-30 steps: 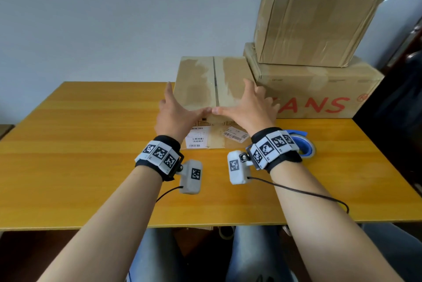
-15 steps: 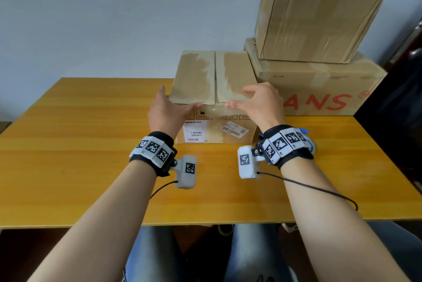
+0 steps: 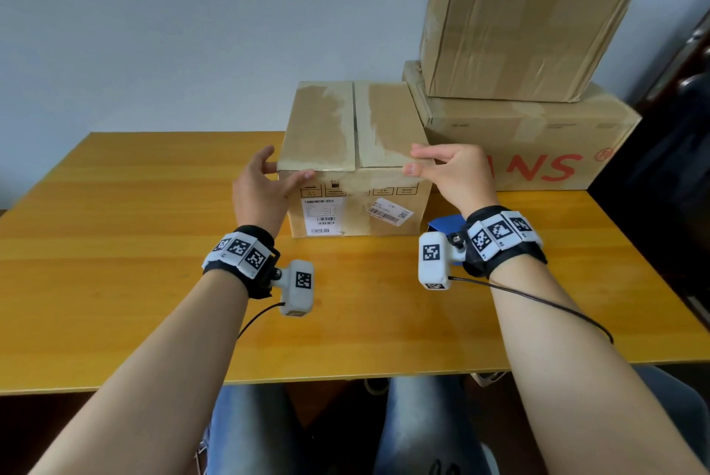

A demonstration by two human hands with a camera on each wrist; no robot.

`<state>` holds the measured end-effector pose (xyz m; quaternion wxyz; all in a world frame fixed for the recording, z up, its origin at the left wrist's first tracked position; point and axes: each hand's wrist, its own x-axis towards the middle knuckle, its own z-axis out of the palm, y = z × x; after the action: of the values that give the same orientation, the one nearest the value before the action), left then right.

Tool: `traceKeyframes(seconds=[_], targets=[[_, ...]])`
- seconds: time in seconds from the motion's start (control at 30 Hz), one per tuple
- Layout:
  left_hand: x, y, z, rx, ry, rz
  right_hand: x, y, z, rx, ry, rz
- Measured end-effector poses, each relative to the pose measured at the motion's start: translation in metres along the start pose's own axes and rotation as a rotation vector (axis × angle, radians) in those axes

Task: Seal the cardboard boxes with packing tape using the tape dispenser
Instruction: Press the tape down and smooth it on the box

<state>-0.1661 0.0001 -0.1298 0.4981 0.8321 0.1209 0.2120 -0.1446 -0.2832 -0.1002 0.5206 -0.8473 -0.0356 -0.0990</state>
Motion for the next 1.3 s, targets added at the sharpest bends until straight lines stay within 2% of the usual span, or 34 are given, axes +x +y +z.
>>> traceKeyframes(seconds=[0.27,0.43,0.67,0.8,0.93,1.0,1.07,1.1,1.2,1.3], targets=[[-0.001,-0.011,-0.002,-0.148,-0.030,-0.043,-0.002,0.005,-0.002,0.112,0.021,-0.019],[0.001,-0.021,-0.005,-0.273,-0.076,-0.098,-0.004,0.006,-0.003,0.103,0.028,-0.020],[-0.002,-0.017,-0.006,-0.340,-0.084,-0.101,-0.012,0.020,-0.006,0.287,0.092,0.068],[0.000,-0.018,-0.006,-0.310,-0.088,-0.104,-0.018,0.026,-0.003,0.439,0.076,0.155],[0.001,-0.010,-0.010,-0.305,-0.022,-0.124,-0.022,0.015,-0.001,0.422,-0.017,0.129],[0.002,-0.002,-0.010,-0.197,0.089,-0.083,-0.025,0.005,0.001,0.378,-0.140,0.121],[-0.001,0.010,-0.009,-0.019,0.205,0.034,-0.025,-0.002,0.005,0.350,-0.216,0.154],[-0.005,0.019,-0.008,0.023,0.221,0.114,-0.025,-0.004,0.006,0.343,-0.227,0.195],[-0.015,0.042,-0.002,0.016,0.061,0.314,-0.023,-0.008,0.008,0.372,-0.268,0.392],[-0.024,0.058,0.008,-0.001,-0.161,0.407,-0.025,-0.011,0.009,0.349,-0.360,0.538]])
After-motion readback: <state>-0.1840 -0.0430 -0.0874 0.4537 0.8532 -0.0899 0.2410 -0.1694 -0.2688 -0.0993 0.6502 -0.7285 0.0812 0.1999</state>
